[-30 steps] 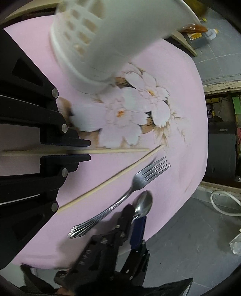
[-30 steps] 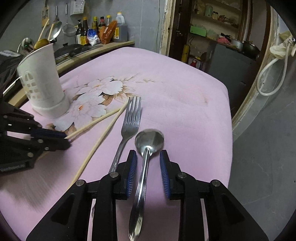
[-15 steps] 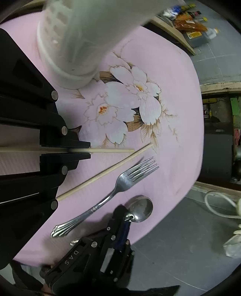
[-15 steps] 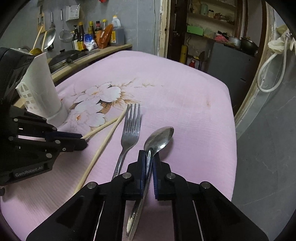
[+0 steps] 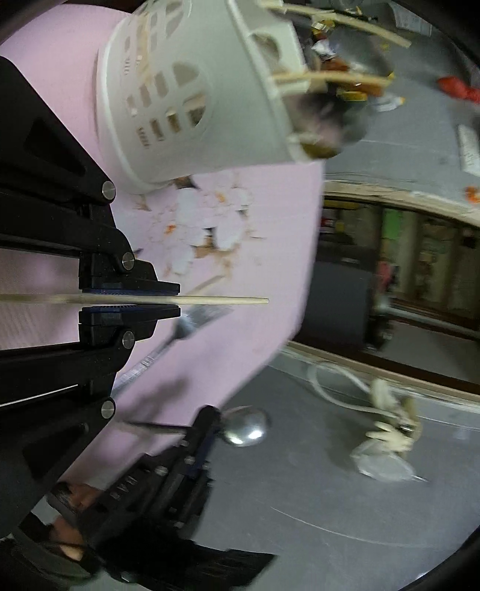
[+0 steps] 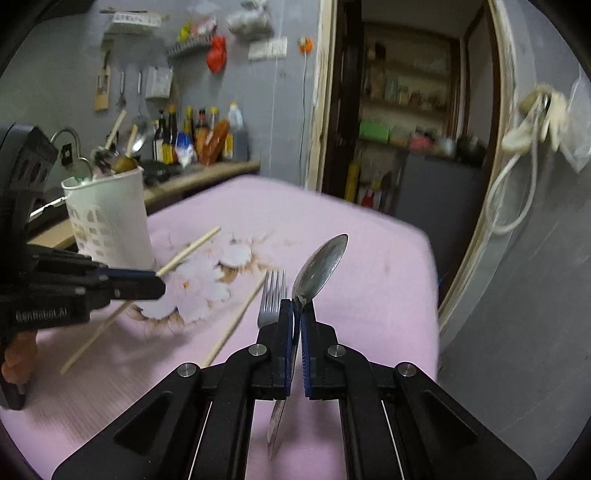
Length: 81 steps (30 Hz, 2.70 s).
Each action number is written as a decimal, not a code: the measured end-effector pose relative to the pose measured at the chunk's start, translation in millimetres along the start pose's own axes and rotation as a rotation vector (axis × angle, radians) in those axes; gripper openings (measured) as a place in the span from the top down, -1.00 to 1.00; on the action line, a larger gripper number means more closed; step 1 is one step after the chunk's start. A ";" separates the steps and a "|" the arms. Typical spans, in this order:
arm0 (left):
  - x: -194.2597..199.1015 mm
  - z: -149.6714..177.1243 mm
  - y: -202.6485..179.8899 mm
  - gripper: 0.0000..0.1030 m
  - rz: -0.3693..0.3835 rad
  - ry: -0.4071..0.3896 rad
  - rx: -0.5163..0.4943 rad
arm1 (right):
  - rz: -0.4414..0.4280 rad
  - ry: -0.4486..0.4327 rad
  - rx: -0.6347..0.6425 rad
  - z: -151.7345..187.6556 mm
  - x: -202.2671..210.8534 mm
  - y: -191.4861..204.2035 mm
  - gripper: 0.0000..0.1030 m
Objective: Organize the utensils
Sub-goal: 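Lift the chopstick with left tool while right tool lifts the spoon toward the holder, then carry the chopstick over the white holder while right tool carries the spoon there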
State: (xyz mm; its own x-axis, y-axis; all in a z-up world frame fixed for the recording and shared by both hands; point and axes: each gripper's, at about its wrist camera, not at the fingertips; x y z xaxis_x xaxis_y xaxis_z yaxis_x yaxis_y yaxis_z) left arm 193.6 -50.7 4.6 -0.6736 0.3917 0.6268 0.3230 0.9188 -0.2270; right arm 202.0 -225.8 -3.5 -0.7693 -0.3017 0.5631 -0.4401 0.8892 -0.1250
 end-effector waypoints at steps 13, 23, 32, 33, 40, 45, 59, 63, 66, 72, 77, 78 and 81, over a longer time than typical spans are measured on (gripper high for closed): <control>43.2 2.2 3.1 0.95 0.003 -0.244 0.036 | 0.103 -0.173 0.084 -1.9 26.8 22.8 0.98; 82.1 -6.7 20.8 0.95 -0.002 -0.446 0.074 | 0.100 -0.314 0.100 -28.3 49.5 41.0 0.98; 118.3 -17.1 36.7 0.95 -0.092 -0.585 0.046 | 0.044 -0.433 0.107 -62.9 61.6 66.8 0.98; 120.6 -17.2 39.1 0.95 -0.103 -0.594 0.041 | 0.035 -0.445 0.108 -68.2 62.4 70.2 0.98; 146.2 -29.2 68.3 0.95 -0.179 -0.639 0.024 | -0.033 -0.517 0.102 -102.8 62.4 90.8 0.98; 164.7 -39.4 105.2 0.95 -0.211 -0.671 0.070 | -0.092 -0.553 0.076 -126.8 56.6 105.6 0.98; 175.4 -45.5 194.3 0.95 -0.187 -0.749 0.304 | -0.266 -0.536 -0.039 -162.7 16.4 130.1 0.98; 166.5 -38.1 192.0 0.95 -0.219 -0.772 0.303 | -0.234 -0.497 -0.013 -155.6 -1.3 137.0 0.98; 159.1 -35.1 186.9 0.95 -0.265 -0.787 0.303 | -0.210 -0.476 0.004 -149.6 -12.7 140.4 0.98; 145.9 -29.7 182.0 0.95 -0.333 -0.816 0.288 | -0.195 -0.452 0.017 -140.7 -26.5 143.7 0.98; 137.0 -14.9 178.8 0.95 -0.342 -0.845 0.271 | -0.187 -0.438 0.049 -135.2 -31.6 149.4 0.98; 135.6 -11.9 178.3 0.95 -0.340 -0.849 0.265 | -0.189 -0.434 0.054 -134.0 -32.5 150.0 0.98; 131.5 -7.7 176.2 0.95 -0.340 -0.833 0.242 | -0.195 -0.416 0.059 -131.4 -36.3 150.1 0.98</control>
State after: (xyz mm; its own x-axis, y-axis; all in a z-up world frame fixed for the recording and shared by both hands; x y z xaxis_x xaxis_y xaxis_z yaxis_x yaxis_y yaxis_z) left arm 167.0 162.3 52.7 -0.9966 -0.0776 -0.0279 -0.0637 0.9392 -0.3373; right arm 224.7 -36.1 64.6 -0.7846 -0.5847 0.2063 -0.6116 0.7845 -0.1025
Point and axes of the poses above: each gripper's, at about its wrist camera, not at the fingertips, and x roughly against the way its jaws point, y to its left, z to its underside, and after that the axes turned 6 degrees about y, right-handed
